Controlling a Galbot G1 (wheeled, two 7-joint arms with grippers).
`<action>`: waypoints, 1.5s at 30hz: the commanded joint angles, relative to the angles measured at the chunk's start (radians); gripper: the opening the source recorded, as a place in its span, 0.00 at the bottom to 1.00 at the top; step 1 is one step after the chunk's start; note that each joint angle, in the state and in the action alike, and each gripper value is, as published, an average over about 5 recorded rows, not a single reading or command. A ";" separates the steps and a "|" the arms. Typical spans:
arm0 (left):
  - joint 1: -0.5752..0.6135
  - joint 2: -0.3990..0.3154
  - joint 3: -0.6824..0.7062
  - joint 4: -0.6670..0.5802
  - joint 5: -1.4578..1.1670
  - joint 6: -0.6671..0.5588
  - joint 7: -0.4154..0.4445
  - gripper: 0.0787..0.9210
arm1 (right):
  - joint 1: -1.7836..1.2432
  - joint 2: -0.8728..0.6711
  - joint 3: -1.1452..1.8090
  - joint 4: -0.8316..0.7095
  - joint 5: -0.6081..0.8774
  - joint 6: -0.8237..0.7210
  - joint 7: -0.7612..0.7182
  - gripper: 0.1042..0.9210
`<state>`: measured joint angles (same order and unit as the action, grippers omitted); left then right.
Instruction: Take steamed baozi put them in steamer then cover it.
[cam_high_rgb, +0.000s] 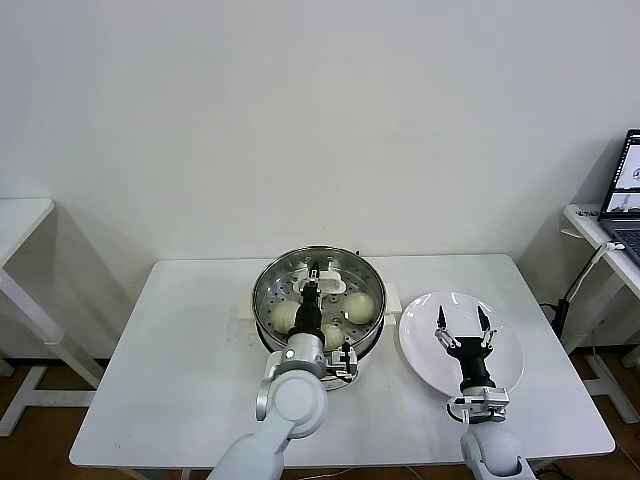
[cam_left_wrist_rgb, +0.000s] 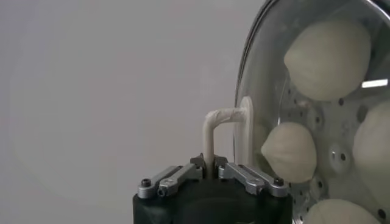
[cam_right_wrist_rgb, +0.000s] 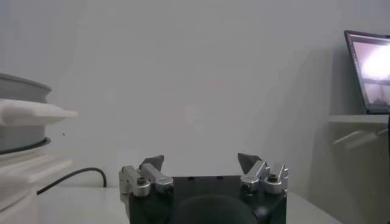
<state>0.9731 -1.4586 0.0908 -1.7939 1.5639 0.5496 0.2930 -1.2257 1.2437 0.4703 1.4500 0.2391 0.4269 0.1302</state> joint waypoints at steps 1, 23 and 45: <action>0.009 -0.001 -0.005 -0.019 0.006 -0.005 0.012 0.17 | 0.000 0.000 0.000 0.001 0.001 0.000 0.000 0.88; 0.119 0.137 0.010 -0.338 -0.130 0.004 0.013 0.86 | 0.000 -0.002 -0.001 0.016 -0.014 -0.025 0.009 0.88; 0.534 0.182 -0.807 -0.234 -1.554 -0.792 -0.441 0.88 | -0.049 -0.032 -0.006 0.125 0.129 -0.143 0.006 0.88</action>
<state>1.3239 -1.2642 -0.3049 -2.2011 0.7180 0.2643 -0.0188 -1.2651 1.2167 0.4654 1.5468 0.3190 0.3112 0.1414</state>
